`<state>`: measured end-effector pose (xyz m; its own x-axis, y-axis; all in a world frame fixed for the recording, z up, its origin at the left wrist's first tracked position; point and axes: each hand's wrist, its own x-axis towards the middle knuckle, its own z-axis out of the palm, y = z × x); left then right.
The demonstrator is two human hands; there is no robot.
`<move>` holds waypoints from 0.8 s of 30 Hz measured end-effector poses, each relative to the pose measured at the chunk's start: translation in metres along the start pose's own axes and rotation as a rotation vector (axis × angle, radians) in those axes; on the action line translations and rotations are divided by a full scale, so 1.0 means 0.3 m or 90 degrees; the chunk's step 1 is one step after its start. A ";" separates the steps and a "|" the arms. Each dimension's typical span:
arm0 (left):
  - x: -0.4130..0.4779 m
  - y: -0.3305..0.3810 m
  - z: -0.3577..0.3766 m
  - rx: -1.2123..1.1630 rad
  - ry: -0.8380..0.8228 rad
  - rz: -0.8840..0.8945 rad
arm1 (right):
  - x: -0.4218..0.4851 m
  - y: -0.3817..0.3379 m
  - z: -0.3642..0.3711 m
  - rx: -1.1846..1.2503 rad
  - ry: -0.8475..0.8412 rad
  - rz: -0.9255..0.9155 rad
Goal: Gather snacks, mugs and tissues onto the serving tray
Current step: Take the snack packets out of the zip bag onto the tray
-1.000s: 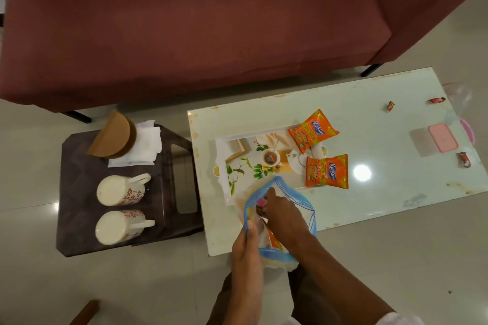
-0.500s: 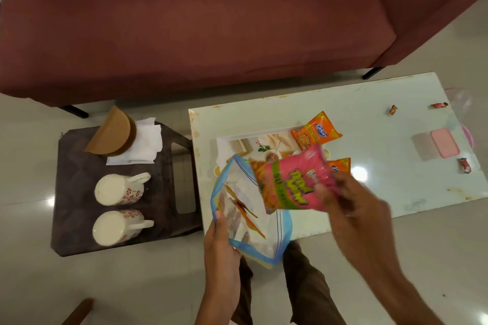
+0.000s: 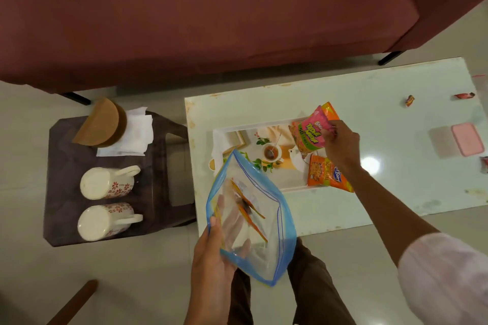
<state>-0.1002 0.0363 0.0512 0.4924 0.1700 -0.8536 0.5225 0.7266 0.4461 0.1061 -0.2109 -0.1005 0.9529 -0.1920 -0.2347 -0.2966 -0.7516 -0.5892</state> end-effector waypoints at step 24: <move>0.003 -0.087 0.117 -0.027 0.054 -0.016 | -0.038 -0.073 -0.093 0.108 0.017 -0.075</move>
<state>-0.0889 -0.0059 0.0483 0.4176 0.2066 -0.8848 0.5034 0.7581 0.4146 0.1035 -0.2099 -0.0633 0.9823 -0.1277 -0.1369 -0.1871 -0.6530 -0.7339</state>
